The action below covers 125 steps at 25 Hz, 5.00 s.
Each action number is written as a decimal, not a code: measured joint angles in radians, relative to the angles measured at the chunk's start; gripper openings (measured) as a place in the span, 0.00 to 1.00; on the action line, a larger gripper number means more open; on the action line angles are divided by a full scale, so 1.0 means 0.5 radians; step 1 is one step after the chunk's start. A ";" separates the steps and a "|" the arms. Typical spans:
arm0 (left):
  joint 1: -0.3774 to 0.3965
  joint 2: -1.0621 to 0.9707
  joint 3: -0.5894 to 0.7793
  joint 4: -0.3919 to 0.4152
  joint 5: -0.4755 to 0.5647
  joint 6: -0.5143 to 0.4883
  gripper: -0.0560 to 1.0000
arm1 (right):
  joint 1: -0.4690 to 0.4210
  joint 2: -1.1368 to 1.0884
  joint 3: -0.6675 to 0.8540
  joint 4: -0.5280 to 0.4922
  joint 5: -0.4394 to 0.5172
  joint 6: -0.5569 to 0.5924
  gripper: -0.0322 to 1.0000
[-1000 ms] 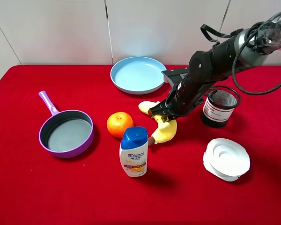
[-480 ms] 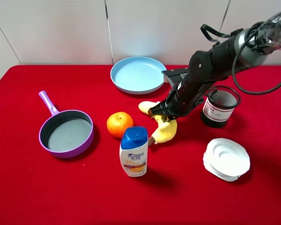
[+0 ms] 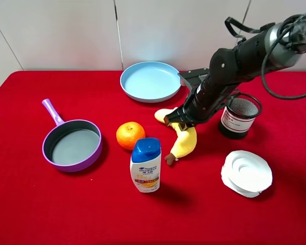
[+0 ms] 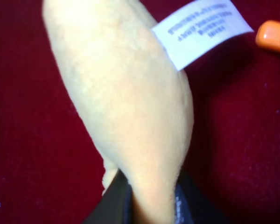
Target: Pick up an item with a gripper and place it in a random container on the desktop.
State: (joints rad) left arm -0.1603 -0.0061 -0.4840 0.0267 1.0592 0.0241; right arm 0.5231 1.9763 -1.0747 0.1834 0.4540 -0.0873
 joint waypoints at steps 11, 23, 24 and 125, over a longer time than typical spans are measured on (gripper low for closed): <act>0.000 0.000 0.000 0.000 0.000 0.000 0.99 | 0.000 -0.193 0.000 -0.057 0.007 -0.005 0.12; 0.000 0.000 0.000 0.000 0.000 0.000 0.99 | 0.000 -0.235 -0.444 -0.281 0.379 -0.006 0.12; 0.000 0.000 0.000 0.000 0.000 0.000 0.99 | 0.000 -0.235 -0.472 -0.293 0.389 -0.006 0.12; 0.000 0.000 0.000 0.000 0.000 0.000 0.99 | -0.187 1.047 -1.985 -0.097 0.378 -0.386 0.15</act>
State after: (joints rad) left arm -0.1603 -0.0061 -0.4840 0.0267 1.0592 0.0241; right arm 0.4297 2.5000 -2.0674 0.1348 0.6431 -0.2802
